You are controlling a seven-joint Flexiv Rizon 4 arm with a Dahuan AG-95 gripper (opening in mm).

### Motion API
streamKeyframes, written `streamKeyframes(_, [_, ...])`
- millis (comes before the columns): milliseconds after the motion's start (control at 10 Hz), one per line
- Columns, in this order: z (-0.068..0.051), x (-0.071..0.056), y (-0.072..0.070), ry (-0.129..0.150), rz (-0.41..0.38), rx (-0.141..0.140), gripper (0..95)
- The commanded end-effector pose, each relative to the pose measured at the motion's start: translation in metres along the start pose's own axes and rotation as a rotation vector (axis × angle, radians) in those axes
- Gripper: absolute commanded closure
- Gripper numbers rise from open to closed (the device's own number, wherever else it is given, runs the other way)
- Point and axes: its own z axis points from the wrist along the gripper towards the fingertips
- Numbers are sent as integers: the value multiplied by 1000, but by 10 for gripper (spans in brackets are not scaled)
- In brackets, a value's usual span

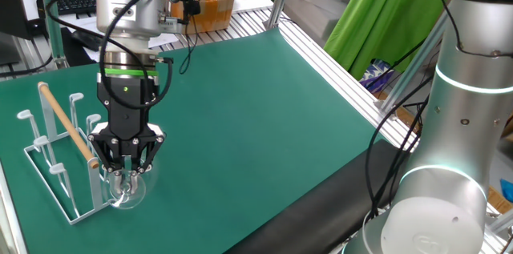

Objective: Put the cup on the cup rack

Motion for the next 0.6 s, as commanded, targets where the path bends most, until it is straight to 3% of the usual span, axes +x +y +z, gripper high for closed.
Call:
streamKeyframes(100, [0, 0, 0, -6, -13, -8, 950])
streamKeyframes(600, [0, 0, 0, -28, -23, -29, 950])
